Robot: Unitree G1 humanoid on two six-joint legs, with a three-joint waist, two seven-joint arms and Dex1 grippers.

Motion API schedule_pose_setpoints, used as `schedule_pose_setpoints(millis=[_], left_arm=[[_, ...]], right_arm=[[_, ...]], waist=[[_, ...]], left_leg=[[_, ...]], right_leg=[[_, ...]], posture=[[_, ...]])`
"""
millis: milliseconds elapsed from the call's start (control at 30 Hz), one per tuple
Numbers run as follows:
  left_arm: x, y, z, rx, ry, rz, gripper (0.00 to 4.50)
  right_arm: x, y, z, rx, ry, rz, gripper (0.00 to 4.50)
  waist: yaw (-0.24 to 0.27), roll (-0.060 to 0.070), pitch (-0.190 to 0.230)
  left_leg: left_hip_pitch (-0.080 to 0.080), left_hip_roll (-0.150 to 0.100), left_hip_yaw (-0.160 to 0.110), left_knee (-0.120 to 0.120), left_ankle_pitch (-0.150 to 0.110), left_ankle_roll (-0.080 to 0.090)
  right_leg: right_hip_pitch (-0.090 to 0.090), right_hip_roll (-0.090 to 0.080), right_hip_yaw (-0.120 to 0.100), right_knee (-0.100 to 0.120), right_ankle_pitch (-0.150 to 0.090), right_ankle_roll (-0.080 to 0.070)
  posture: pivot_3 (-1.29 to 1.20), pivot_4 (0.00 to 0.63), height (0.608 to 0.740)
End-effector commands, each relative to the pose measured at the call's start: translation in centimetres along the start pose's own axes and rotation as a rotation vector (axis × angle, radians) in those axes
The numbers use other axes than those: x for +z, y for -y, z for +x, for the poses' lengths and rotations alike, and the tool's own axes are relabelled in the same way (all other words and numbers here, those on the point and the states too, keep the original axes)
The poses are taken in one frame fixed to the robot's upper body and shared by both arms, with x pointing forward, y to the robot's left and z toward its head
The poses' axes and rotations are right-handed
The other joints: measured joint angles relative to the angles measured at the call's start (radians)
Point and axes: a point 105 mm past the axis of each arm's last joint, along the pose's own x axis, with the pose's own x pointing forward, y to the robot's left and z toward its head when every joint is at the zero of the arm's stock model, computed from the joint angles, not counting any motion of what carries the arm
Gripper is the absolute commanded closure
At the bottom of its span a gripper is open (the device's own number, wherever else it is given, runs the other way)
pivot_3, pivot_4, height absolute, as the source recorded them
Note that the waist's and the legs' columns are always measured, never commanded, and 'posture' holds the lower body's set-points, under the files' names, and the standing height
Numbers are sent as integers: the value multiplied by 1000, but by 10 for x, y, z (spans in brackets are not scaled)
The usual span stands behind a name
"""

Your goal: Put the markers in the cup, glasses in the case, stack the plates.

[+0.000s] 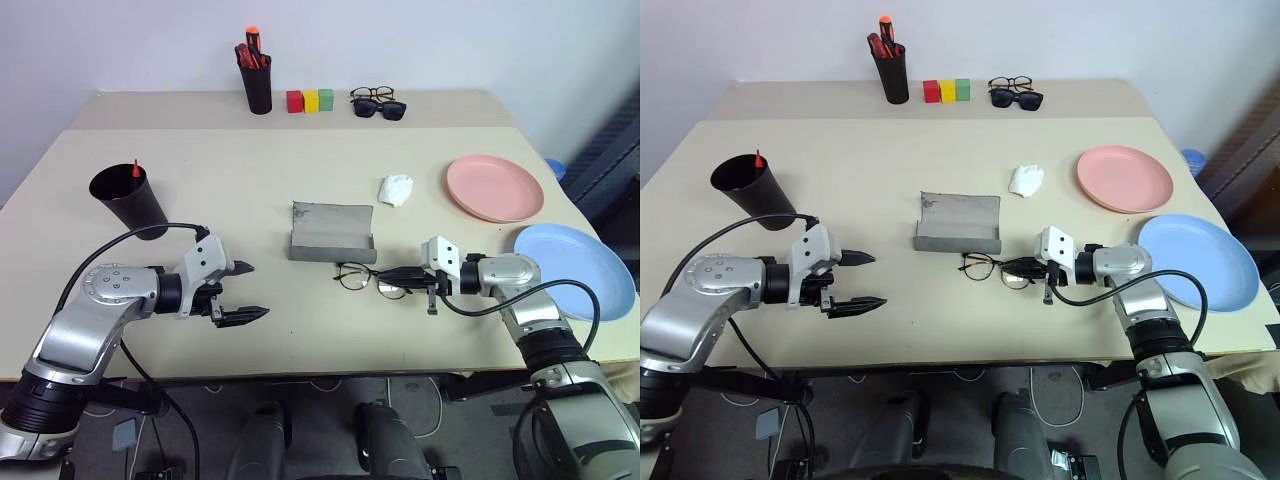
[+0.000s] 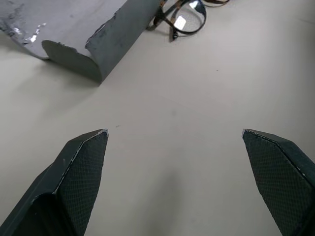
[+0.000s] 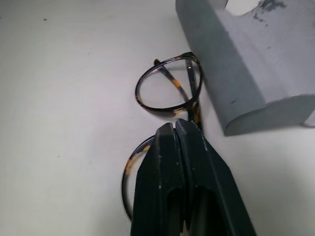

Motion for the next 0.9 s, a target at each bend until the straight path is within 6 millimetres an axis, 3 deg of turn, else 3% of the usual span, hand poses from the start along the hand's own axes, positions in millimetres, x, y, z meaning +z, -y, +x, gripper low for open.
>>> schedule_pose_setpoints(millis=[33,300,533,633,867,900], left_arm=[[8,-1,-2,4,17,31,0],[5,-3,-1,2,11,25,0],[3,-1,-1,-3,5,13,0],[2,0,-1,-3,7,8,0],[1,3,-2,5,4,-2,0],[0,4,-2,6,4,-4,0]], right_arm=[[5,0,-7,-3,-1,-11,4481],[17,-7,-14,78,-20,60,4481],[34,7,-10,119,-40,89,4481],[38,11,-7,136,-46,82,3724],[42,18,3,158,-78,52,243],[41,19,4,168,-87,58,112]], waist=[[0,0,0],[1,1,0],[-1,1,1],[1,1,1],[2,1,1],[2,1,1]], left_leg=[[0,0,0,0,0,0],[-1,0,0,0,0,0],[-1,0,0,0,0,0],[-1,0,0,-1,0,0],[-3,0,0,-1,0,0],[-3,0,0,-1,0,0]], right_leg=[[0,0,0,0,0,0],[-1,0,0,0,0,0],[-2,0,0,0,0,0],[-2,0,0,0,-1,0],[-3,0,0,0,-1,0],[-3,0,0,0,-1,0]], posture=[[0,150,740],[0,150,740],[0,150,740],[0,150,740],[0,150,740],[0,150,740]])
